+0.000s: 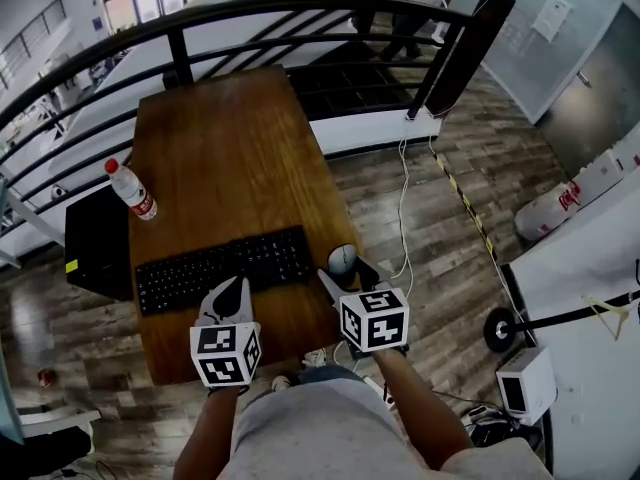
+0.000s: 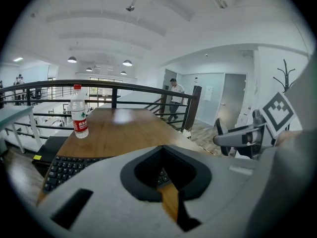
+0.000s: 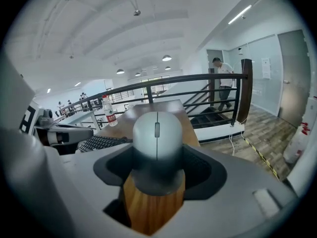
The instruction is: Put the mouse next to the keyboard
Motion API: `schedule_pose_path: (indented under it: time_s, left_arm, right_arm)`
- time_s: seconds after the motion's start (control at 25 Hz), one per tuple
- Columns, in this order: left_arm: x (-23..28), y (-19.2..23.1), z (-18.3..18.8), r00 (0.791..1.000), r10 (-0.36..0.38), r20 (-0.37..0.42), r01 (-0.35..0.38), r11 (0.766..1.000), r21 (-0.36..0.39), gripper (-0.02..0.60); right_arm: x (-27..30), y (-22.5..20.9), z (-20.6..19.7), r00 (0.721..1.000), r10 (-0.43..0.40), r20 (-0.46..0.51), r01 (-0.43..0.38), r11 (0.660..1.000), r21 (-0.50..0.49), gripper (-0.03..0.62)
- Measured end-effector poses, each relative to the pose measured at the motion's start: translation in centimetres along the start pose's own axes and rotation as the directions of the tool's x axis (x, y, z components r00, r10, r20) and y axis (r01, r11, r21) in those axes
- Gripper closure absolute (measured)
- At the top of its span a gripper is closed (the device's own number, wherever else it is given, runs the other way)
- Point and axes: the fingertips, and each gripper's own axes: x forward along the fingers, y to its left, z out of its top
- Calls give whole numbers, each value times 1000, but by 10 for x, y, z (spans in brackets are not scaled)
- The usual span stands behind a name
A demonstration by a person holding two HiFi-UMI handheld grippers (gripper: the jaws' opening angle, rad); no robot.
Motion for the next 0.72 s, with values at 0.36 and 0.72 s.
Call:
schedule_pose_path:
  time_s: [0.36,0.72]
  left_arm:
    - [27,6,6,1000,20,-18,-21,1000,-12,588]
    - [48,10,10,999,27,-33,-28,999,-17,588]
  right_arm:
    - [38,-21,-4,997,3,-76,-3,1000,-5,293]
    - [78,-50,-27,970,-37,-241,44,999,21,293]
